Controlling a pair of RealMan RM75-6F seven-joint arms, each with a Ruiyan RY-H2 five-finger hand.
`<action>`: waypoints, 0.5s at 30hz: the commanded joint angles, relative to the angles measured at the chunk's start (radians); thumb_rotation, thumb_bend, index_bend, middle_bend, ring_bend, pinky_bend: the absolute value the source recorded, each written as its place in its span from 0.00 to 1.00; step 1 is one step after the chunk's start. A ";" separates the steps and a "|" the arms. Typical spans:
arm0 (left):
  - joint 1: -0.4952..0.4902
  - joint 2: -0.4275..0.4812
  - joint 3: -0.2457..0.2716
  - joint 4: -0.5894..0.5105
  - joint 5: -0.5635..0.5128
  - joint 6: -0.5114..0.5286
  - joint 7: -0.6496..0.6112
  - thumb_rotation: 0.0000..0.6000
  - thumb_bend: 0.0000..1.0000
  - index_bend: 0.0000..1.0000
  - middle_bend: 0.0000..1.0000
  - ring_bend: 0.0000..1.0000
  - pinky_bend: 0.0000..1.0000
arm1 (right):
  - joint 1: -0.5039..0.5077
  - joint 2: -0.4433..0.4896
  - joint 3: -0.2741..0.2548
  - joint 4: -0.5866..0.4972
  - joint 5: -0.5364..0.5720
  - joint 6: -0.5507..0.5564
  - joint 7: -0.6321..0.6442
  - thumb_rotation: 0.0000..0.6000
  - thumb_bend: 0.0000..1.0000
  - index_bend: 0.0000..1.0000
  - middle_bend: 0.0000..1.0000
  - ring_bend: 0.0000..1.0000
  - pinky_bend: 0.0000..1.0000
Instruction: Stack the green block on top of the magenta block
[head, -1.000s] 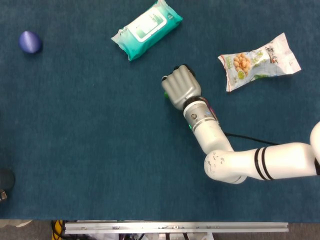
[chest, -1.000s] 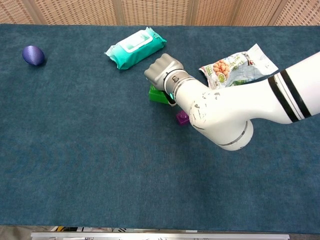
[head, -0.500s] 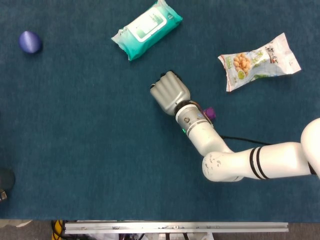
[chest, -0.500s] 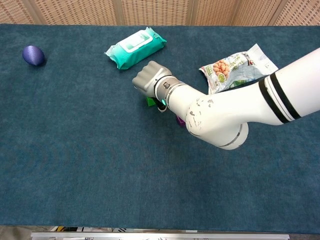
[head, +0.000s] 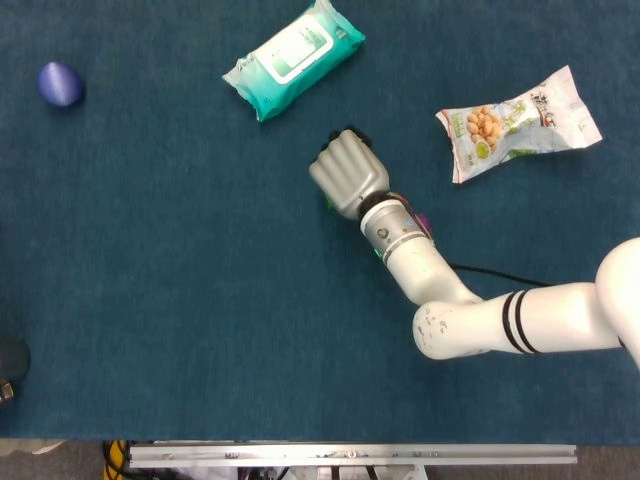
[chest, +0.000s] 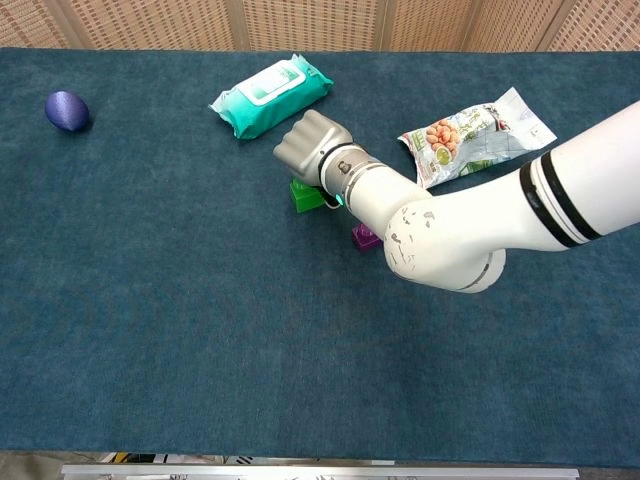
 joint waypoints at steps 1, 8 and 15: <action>0.001 0.000 0.000 -0.001 -0.001 0.001 -0.001 1.00 0.29 0.26 0.28 0.29 0.18 | 0.001 -0.010 -0.008 0.016 -0.008 0.004 -0.001 1.00 0.11 0.47 0.41 0.28 0.40; 0.003 0.001 0.000 0.002 -0.004 0.003 -0.004 1.00 0.29 0.26 0.28 0.29 0.18 | 0.000 -0.027 -0.015 0.043 -0.020 0.003 0.002 1.00 0.18 0.54 0.43 0.28 0.40; 0.005 0.000 -0.001 0.007 -0.006 0.005 -0.008 1.00 0.29 0.26 0.28 0.29 0.18 | -0.006 -0.027 -0.015 0.057 -0.047 -0.002 0.019 1.00 0.25 0.59 0.45 0.31 0.42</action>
